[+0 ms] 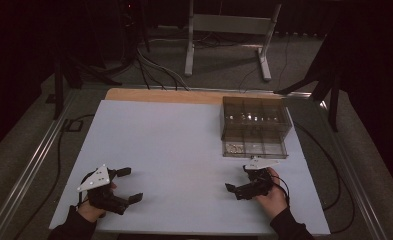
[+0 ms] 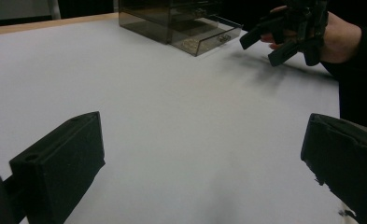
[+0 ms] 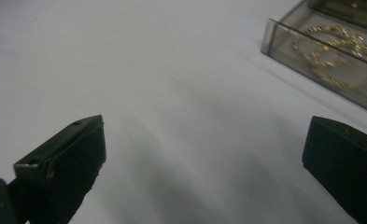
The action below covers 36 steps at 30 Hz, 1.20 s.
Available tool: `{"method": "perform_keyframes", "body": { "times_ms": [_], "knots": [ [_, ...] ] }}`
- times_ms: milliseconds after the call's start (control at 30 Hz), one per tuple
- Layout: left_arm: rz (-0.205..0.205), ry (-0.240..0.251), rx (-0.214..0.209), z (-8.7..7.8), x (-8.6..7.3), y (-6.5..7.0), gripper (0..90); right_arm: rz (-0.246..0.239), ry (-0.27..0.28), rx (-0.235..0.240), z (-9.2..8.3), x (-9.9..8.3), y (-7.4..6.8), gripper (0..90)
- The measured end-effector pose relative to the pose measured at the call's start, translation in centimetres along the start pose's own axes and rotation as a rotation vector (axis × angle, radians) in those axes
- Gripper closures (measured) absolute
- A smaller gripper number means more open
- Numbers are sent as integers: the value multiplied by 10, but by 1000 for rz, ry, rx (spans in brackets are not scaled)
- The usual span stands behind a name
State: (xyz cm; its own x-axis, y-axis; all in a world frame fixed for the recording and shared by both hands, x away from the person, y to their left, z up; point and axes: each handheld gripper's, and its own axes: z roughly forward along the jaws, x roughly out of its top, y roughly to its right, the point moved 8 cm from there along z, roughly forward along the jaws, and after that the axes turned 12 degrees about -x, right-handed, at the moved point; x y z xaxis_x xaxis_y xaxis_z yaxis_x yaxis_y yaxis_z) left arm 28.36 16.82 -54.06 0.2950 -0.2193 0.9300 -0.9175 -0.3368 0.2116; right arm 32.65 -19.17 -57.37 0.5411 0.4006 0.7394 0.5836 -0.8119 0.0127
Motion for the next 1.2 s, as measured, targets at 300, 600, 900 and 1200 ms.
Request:
{"method": "perform_keyframes", "body": {
  "times_ms": [300, 600, 900, 1200],
  "knots": [
    [0, -4, -5, 0, 0, 0, 5, 37, -2, -12, -16, -17, 12, 0],
    [-3, -2, -5, 0, -1, 0, 5, 71, -4, -51, -37, -37, 30, 0],
    [0, -6, -7, 1, -1, 0, 5, 100, -14, -74, -55, -58, 44, 0],
    [1, -9, -8, 1, -2, 0, 5, 103, -14, -115, -69, -73, 53, 0]
  ]
}}
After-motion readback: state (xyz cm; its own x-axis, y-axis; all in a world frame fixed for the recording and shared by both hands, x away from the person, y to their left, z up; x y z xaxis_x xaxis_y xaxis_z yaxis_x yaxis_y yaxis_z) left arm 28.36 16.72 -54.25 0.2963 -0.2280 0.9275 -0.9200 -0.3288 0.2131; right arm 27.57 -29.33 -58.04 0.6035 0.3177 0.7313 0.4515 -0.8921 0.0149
